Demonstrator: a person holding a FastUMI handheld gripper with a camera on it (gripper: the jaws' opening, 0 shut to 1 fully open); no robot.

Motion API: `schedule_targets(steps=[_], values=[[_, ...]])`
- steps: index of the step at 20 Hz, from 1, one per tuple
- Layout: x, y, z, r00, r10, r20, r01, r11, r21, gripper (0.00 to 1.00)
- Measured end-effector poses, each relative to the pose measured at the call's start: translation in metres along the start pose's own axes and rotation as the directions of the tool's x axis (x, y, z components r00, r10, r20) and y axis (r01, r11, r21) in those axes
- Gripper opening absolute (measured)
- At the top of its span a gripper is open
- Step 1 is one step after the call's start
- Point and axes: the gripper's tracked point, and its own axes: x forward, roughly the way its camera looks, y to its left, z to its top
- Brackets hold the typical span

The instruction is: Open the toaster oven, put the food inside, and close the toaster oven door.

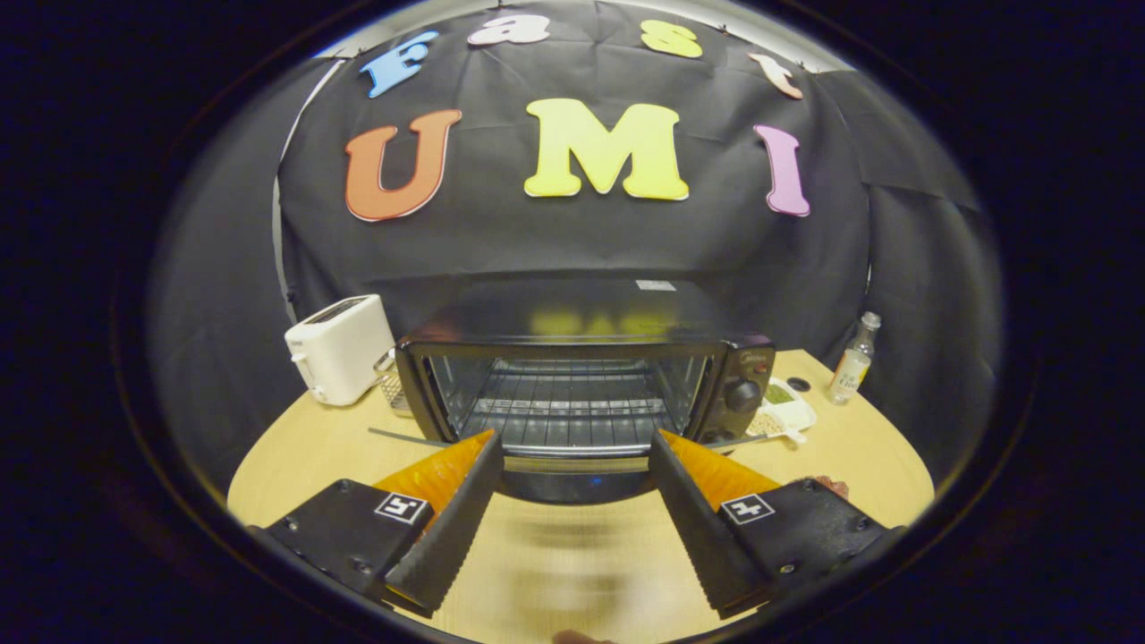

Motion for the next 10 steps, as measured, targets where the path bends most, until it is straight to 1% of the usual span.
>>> schedule_targets(steps=[6, 10], values=[[-0.014, -0.003, -0.038, 1.000, 0.003, 0.011, -0.003, 1.000, 0.002, 1.00], [-0.019, -0.005, -0.073, 1.000, 0.005, 0.006, -0.005, 1.000, 0.025, 1.00]])
